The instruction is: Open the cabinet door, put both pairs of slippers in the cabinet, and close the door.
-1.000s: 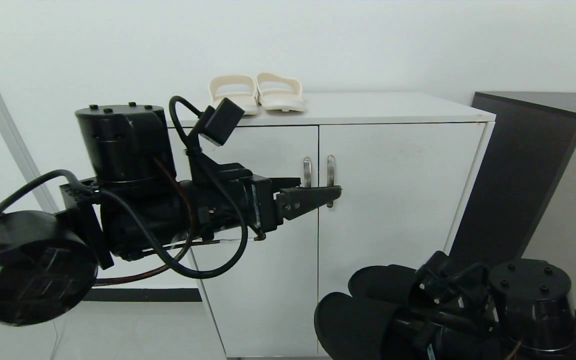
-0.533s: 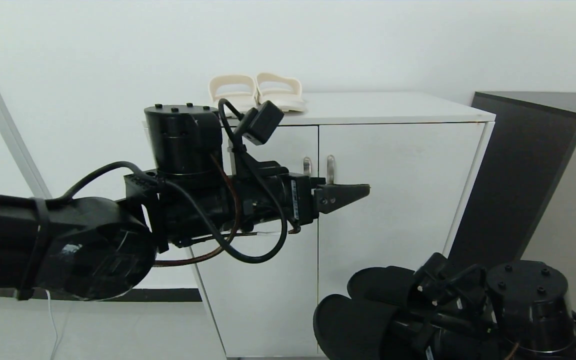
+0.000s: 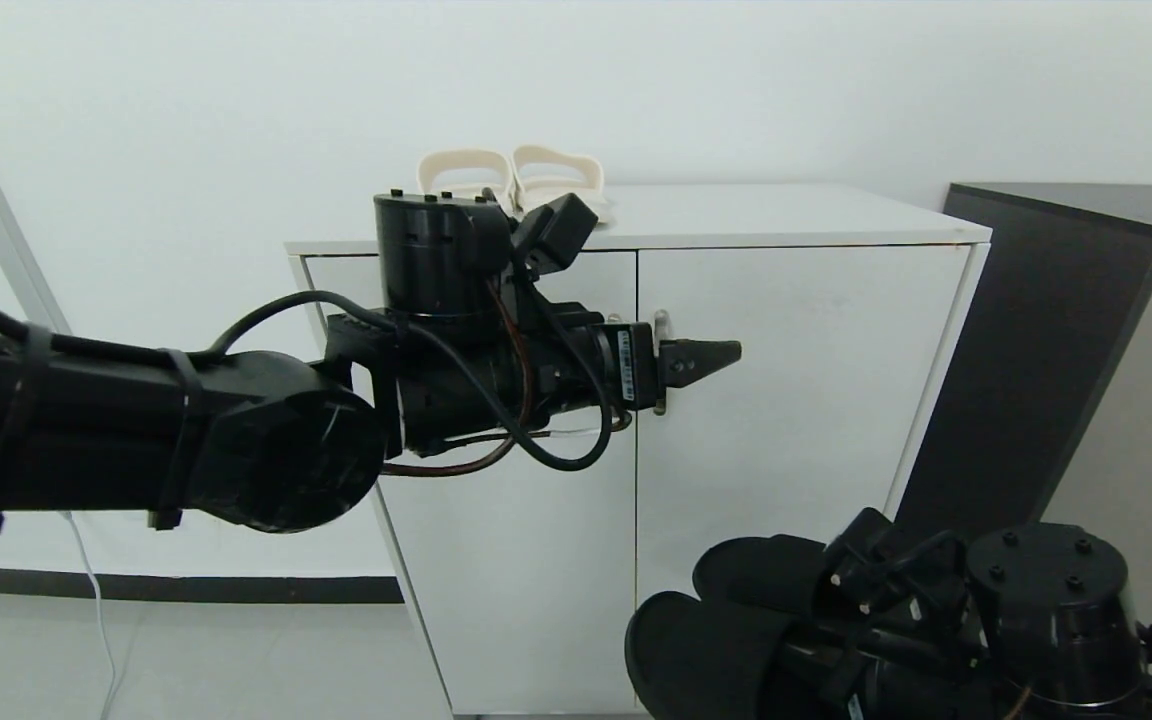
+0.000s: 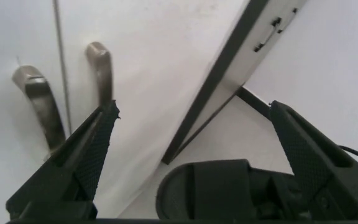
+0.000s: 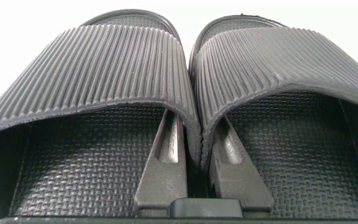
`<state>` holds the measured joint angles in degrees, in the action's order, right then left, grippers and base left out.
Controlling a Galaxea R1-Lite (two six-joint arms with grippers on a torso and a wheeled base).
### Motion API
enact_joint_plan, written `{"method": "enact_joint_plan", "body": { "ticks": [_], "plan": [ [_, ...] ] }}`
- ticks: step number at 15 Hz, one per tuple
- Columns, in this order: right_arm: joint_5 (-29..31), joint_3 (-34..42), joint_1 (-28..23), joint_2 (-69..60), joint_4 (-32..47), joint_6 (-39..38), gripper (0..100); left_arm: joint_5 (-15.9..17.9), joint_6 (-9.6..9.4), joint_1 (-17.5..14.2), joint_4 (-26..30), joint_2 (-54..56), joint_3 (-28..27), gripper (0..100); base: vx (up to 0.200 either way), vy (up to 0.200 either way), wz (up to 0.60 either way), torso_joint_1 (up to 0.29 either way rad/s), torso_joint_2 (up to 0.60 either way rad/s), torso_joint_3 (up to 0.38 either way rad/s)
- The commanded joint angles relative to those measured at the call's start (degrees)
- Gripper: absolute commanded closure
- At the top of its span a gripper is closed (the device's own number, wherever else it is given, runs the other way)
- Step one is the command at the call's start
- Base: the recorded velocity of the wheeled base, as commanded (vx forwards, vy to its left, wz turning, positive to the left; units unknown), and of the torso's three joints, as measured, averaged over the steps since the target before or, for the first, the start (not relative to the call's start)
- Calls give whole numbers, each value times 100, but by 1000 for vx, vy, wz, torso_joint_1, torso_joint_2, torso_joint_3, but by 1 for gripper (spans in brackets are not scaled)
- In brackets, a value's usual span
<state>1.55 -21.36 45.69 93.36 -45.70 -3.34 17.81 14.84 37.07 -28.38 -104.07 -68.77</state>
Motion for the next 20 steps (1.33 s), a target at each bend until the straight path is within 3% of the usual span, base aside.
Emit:
{"method": "enact_joint_plan", "body": {
  "ticks": [1,9,12,20],
  "plan": [
    [3,0,1,16,0,0,100,-23,11,-7,-1,-228,-119,0,0,0,0,0,0,0],
    [-5,0,1,42,0,0,100,-155,160,-95,-10,-421,-322,0,0,0,0,0,0,0],
    [3,9,28,42,0,0,100,-463,160,-139,-10,-632,-524,0,0,0,0,0,0,0],
    [-5,18,36,51,0,0,100,-428,178,-156,-10,-887,-629,0,0,0,0,0,0,0]
  ]
}}
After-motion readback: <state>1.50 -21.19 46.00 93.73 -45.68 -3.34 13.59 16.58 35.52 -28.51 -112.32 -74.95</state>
